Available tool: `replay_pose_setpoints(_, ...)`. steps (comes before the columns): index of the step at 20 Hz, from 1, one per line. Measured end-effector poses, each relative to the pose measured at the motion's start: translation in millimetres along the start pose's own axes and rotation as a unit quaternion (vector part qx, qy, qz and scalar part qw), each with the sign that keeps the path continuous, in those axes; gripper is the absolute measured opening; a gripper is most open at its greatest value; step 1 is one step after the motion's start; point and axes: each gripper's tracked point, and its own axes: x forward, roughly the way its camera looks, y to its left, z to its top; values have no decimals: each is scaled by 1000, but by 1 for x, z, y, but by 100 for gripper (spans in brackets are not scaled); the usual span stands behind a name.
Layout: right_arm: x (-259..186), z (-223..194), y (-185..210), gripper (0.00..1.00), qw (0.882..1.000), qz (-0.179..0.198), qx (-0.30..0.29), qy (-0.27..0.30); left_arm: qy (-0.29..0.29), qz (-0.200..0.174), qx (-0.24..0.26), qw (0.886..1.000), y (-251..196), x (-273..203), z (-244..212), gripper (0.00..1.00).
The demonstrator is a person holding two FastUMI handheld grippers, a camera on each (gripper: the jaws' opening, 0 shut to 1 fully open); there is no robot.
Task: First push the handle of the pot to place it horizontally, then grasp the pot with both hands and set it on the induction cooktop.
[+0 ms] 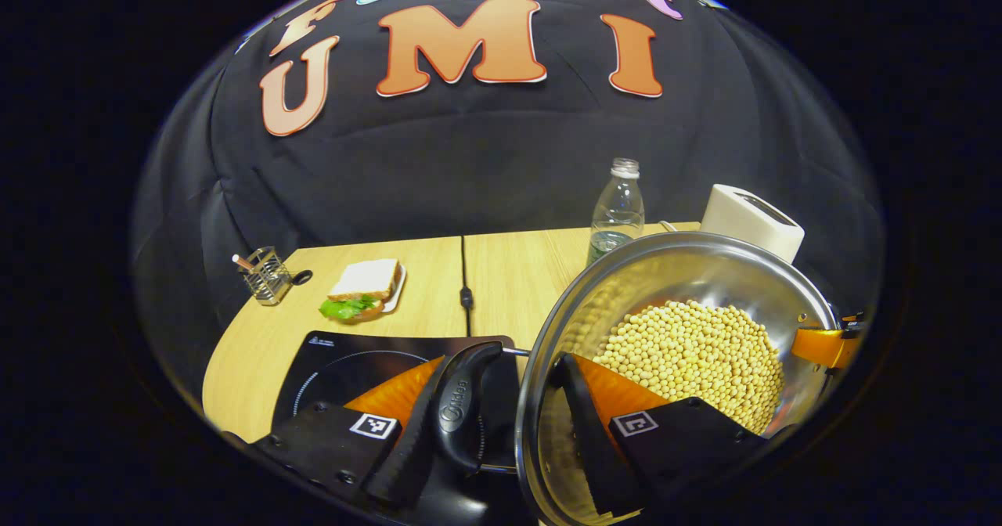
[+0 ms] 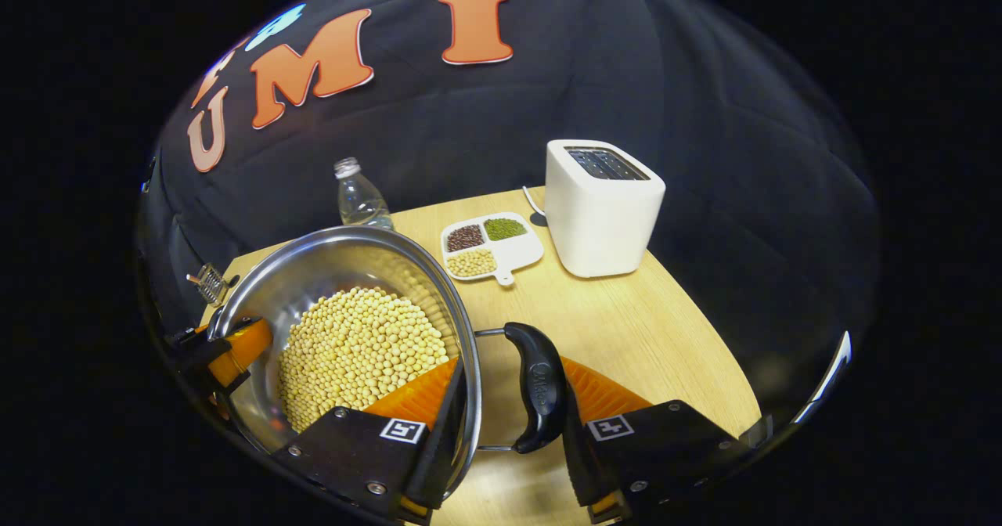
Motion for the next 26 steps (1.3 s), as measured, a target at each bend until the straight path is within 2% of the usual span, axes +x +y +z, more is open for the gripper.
replay_pose_setpoints(1,-3,4,9,61,1000,4,-5,-3,-2,4,-4,1000,8,-4,3,85)
replay_pose_setpoints(2,-7,5,17,56,1000,7,-10,-5,-6,8,-5,1000,16,-10,6,88)
replay_pose_setpoints(3,-10,9,25,61,1000,12,-15,-8,-8,11,-3,1000,25,-14,9,85)
replay_pose_setpoints(8,-18,14,66,60,999,40,-27,-12,-21,41,0,999,69,-36,19,85)
replay_pose_setpoints(9,-20,15,75,60,998,44,-30,-13,-22,47,0,999,77,-40,20,88)
replay_pose_setpoints(10,-20,14,78,61,998,48,-34,-14,-24,52,0,998,82,-43,19,82)
replay_pose_setpoints(14,-25,17,109,61,997,61,-45,-21,-29,72,-5,997,112,-56,22,88)
replay_pose_setpoints(15,-24,17,117,61,996,64,-50,-21,-26,76,-11,997,119,-56,19,84)
replay_pose_setpoints(17,-25,10,131,60,996,71,-61,-14,-21,88,-16,996,131,-62,12,85)
replay_pose_setpoints(18,-23,7,138,55,995,75,-64,-11,-19,94,-17,995,140,-64,8,81)
replay_pose_setpoints(19,-23,5,146,60,995,80,-65,-9,-16,100,-19,995,148,-65,6,82)
replay_pose_setpoints(20,-22,3,153,61,994,86,-66,-7,-15,104,-23,994,156,-67,4,85)
replay_pose_setpoints(21,-23,3,160,61,993,92,-68,-7,-16,109,-25,994,161,-70,7,82)
replay_pose_setpoints(25,-24,-2,190,61,991,104,-79,-7,-11,124,-31,992,194,-76,-2,85)
replay_pose_setpoints(26,-25,-5,195,61,991,106,-83,-5,-10,128,-33,991,201,-79,-3,82)
